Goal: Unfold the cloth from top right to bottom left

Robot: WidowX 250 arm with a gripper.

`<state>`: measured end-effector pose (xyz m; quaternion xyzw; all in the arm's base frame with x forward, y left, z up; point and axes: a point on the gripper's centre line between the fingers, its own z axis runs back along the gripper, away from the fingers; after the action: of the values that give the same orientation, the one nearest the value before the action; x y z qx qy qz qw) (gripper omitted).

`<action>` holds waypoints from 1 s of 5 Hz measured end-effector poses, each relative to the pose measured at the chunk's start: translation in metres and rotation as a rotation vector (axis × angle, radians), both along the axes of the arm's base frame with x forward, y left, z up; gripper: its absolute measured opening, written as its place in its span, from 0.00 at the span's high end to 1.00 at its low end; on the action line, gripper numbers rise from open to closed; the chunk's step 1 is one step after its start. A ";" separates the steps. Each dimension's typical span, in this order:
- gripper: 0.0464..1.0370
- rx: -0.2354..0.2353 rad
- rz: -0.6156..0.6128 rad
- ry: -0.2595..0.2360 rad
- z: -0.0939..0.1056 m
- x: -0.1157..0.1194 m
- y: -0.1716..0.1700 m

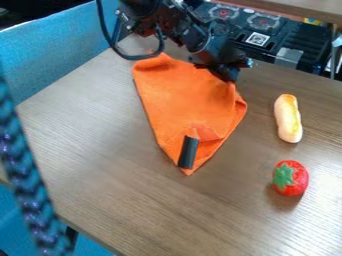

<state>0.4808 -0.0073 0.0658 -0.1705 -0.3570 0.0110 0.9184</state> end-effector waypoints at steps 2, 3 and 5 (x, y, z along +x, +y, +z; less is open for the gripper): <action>1.00 -0.079 -0.034 -0.004 -0.002 -0.010 0.008; 1.00 -0.133 -0.047 -0.059 0.012 -0.022 0.021; 1.00 -0.210 -0.038 -0.088 0.012 -0.056 0.047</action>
<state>0.4252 0.0399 0.0775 -0.2728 -0.3905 0.0236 0.8789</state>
